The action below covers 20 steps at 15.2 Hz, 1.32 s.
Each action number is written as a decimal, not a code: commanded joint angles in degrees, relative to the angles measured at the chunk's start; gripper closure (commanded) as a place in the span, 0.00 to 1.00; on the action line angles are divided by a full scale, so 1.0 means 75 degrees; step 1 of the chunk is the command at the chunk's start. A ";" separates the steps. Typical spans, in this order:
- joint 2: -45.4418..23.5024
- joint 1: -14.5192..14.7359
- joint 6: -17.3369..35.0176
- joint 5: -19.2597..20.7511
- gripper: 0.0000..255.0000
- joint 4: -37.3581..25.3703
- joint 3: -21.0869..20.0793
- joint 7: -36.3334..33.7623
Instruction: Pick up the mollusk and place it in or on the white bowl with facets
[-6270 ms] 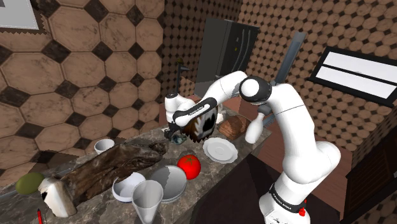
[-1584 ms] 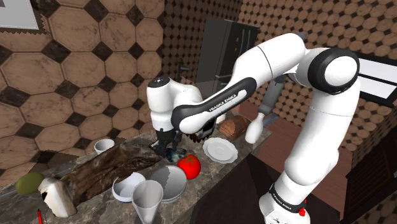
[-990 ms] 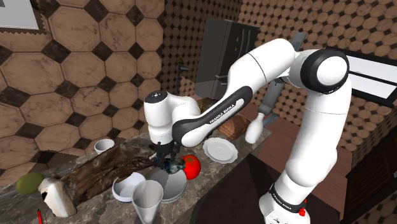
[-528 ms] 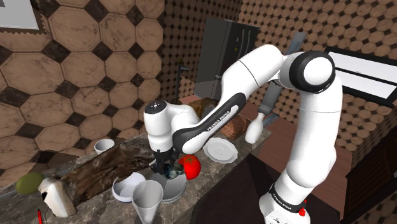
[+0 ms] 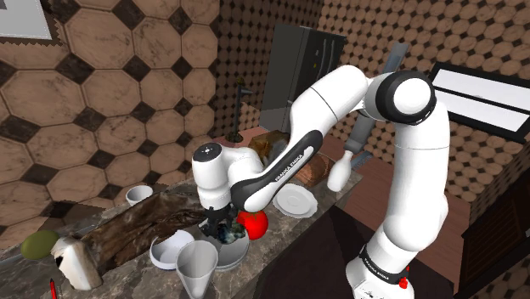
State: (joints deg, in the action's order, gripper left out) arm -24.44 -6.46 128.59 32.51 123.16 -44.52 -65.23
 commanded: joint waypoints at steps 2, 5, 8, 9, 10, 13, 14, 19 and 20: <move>-0.0004 0.0002 0.0003 0.0005 1.00 -0.0001 0.0003 -0.0003; -0.0004 0.0002 0.0003 0.0005 0.00 -0.0002 0.0003 -0.0003; -0.0004 0.0002 0.0003 0.0005 0.00 -0.0002 0.0003 -0.0003; -0.0004 0.0002 0.0003 0.0005 0.00 -0.0002 0.0003 -0.0003; 0.0174 -0.0072 -0.0169 -0.0202 0.00 -0.0054 -0.0138 0.0126; 0.0643 -0.0259 -0.0675 -0.0749 0.00 -0.0262 -0.0496 0.0470; 0.0643 -0.0258 -0.0674 -0.0750 0.00 -0.0262 -0.0495 0.0470; 0.0644 -0.0258 -0.0674 -0.0750 0.00 -0.0262 -0.0495 0.0470; 0.0644 -0.0258 -0.0674 -0.0750 0.00 -0.0262 -0.0495 0.0470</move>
State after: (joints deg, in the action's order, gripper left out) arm -19.62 -8.39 123.55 26.90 121.19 -48.22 -61.71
